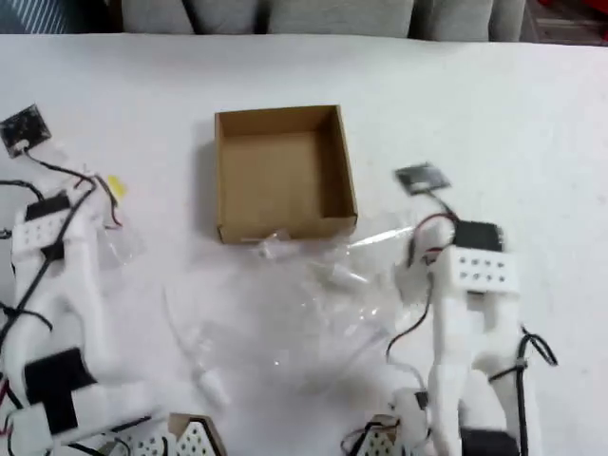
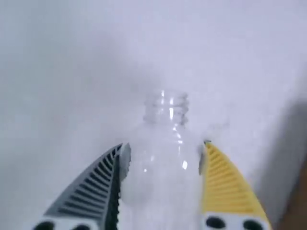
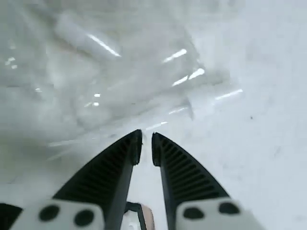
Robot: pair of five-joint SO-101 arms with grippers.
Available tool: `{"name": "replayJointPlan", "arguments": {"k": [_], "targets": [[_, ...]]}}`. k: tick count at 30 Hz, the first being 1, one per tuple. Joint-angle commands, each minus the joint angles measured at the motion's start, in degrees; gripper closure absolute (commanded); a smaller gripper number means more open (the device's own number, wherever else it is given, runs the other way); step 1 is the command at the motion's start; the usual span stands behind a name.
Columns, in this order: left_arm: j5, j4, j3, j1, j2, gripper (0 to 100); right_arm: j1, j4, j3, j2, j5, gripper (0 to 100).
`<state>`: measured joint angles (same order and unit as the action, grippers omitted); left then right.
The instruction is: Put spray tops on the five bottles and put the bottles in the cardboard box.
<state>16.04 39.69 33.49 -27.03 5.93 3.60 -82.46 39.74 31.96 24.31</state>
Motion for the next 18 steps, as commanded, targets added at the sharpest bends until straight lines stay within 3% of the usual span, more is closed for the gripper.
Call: {"name": "replayJointPlan", "arguments": {"k": [1,6,12,18], "targets": [[0.97,0.53,-7.3,-2.59,-3.65,97,15.78,-4.53,-3.16,6.46,-0.44,98.2],[5.01,0.88,-10.73,-6.37,-7.08,97,39.43,-5.93,-3.08,8.57,-0.7,98.2],[9.23,0.88,-13.71,-8.84,-10.51,97,63.25,0.75,-2.99,8.57,-9.76,98.1],[9.23,0.53,-13.89,-8.84,-10.68,97,73.71,14.73,7.47,8.57,-15.21,98.1]]}}
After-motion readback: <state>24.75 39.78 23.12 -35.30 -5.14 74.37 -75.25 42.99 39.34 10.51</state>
